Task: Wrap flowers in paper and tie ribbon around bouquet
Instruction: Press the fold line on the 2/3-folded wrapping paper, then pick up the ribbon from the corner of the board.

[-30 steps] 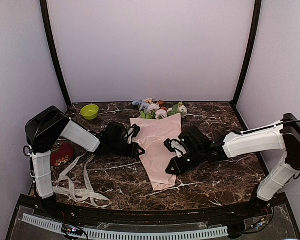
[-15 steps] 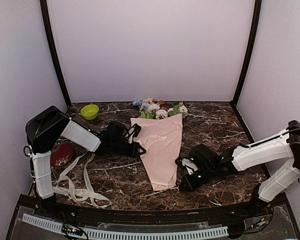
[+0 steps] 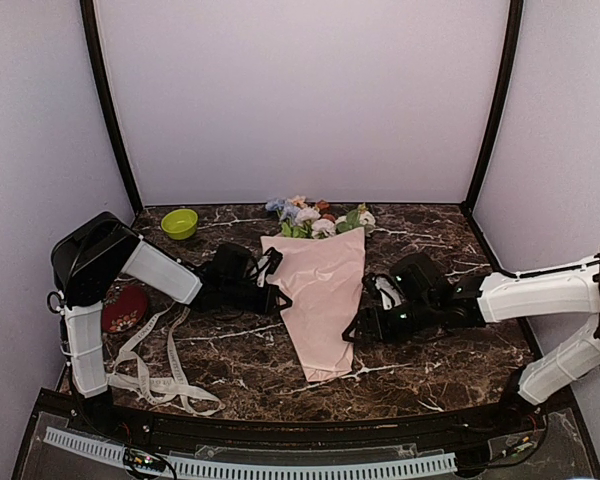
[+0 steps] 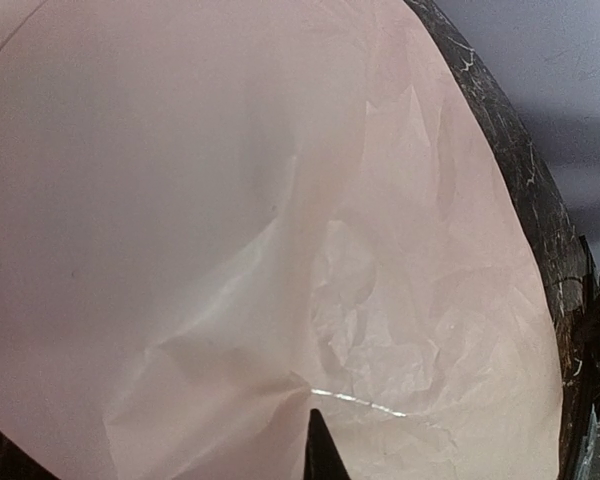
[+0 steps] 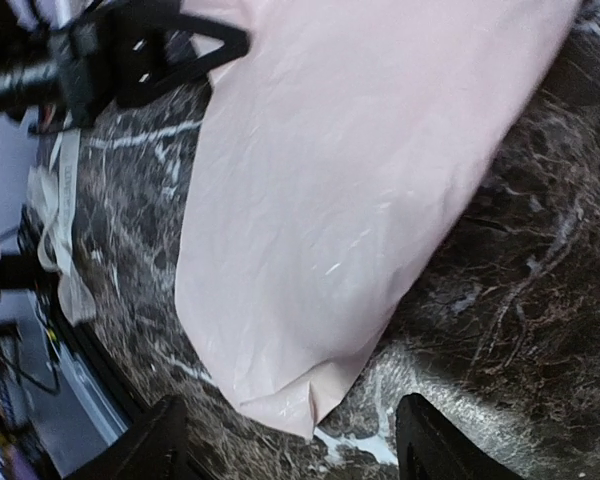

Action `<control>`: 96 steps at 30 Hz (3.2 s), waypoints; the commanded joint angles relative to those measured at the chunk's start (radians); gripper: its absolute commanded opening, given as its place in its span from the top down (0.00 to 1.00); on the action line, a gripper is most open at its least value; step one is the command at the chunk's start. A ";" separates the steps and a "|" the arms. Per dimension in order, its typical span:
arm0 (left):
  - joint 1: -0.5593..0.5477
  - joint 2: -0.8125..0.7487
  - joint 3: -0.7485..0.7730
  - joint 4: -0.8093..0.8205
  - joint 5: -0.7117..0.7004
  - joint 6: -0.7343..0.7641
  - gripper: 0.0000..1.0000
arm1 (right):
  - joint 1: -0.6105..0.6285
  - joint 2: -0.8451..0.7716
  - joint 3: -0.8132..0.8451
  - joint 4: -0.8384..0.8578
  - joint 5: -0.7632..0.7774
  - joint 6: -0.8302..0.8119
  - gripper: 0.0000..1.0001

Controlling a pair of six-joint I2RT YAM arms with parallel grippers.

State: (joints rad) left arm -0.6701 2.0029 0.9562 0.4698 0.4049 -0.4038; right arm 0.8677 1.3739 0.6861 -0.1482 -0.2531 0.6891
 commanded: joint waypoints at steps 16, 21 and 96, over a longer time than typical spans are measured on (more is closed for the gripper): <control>0.002 0.009 -0.054 0.055 -0.001 -0.033 1.00 | -0.104 0.334 -0.092 0.624 -0.222 0.219 0.40; 0.003 0.017 -0.059 0.059 -0.004 -0.042 1.00 | -0.104 0.347 -0.097 0.656 -0.229 0.244 0.62; 0.233 -1.074 0.331 -0.837 0.393 0.411 1.00 | -0.052 0.359 0.044 0.434 -0.134 0.193 1.00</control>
State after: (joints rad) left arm -0.4358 0.9077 1.3731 -0.3092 0.5083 -0.0475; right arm 0.8055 1.7130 0.6933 0.2852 -0.3973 0.8955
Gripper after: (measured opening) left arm 0.006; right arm 0.005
